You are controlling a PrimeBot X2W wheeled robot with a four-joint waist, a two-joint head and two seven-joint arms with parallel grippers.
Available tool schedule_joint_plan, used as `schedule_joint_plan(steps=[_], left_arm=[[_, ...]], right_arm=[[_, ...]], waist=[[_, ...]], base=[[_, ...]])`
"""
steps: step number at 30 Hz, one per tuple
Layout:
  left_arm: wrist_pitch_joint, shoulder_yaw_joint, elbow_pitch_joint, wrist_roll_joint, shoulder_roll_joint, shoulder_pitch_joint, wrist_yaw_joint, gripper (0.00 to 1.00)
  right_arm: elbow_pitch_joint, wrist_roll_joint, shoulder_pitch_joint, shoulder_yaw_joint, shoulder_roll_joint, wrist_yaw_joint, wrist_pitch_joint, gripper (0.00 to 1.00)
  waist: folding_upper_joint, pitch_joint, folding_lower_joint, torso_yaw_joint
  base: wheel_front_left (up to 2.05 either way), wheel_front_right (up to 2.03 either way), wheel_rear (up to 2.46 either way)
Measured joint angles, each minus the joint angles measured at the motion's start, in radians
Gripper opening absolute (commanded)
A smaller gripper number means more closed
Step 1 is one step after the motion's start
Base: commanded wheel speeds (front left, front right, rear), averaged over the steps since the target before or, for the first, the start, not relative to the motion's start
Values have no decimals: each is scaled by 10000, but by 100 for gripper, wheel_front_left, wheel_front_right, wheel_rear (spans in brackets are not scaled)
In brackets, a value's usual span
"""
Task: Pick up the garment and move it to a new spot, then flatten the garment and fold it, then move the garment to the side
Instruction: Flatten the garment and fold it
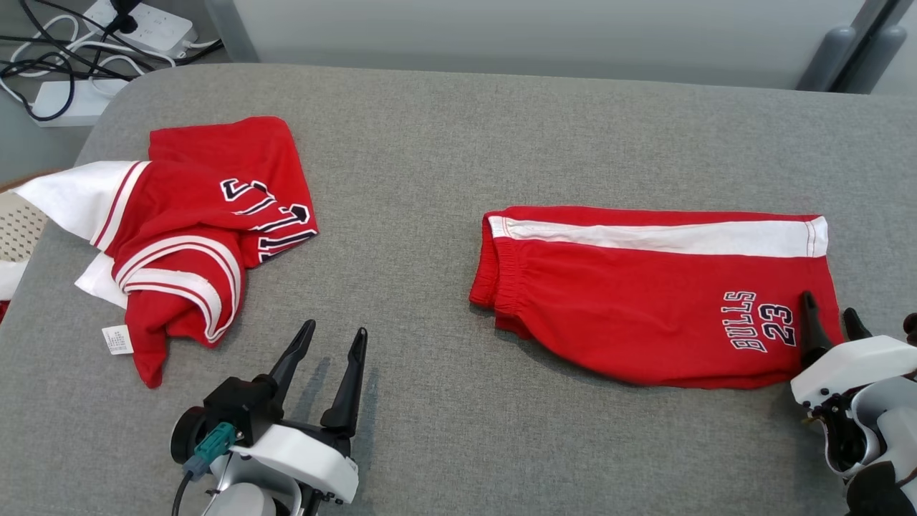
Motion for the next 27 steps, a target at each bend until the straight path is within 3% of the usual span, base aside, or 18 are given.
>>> schedule_joint_plan(steps=[8,16,20,21,27], left_arm=[[0,-59,-33,-13,-2,-161,0,100],[0,-111,-33,-25,-2,-163,0,100],[0,-159,-29,-48,-2,-168,0,100],[0,-176,-29,-71,-2,-170,0,100],[0,-222,-29,-102,-2,-244,0,100]], right_arm=[[514,378,-416,554,-40,0,150,100],[215,911,-513,1499,6,-2,343,100],[157,1310,-552,1847,-6,-2,428,25],[159,1407,-552,1929,-15,-2,428,0],[180,1893,-551,1975,-63,-2,136,0]], waist=[[0,192,0,165],[0,264,1,131],[0,248,0,123],[0,241,0,125],[0,189,0,140]], base=[[0,0,0],[0,0,0],[0,0,0],[0,0,0],[0,0,0]])
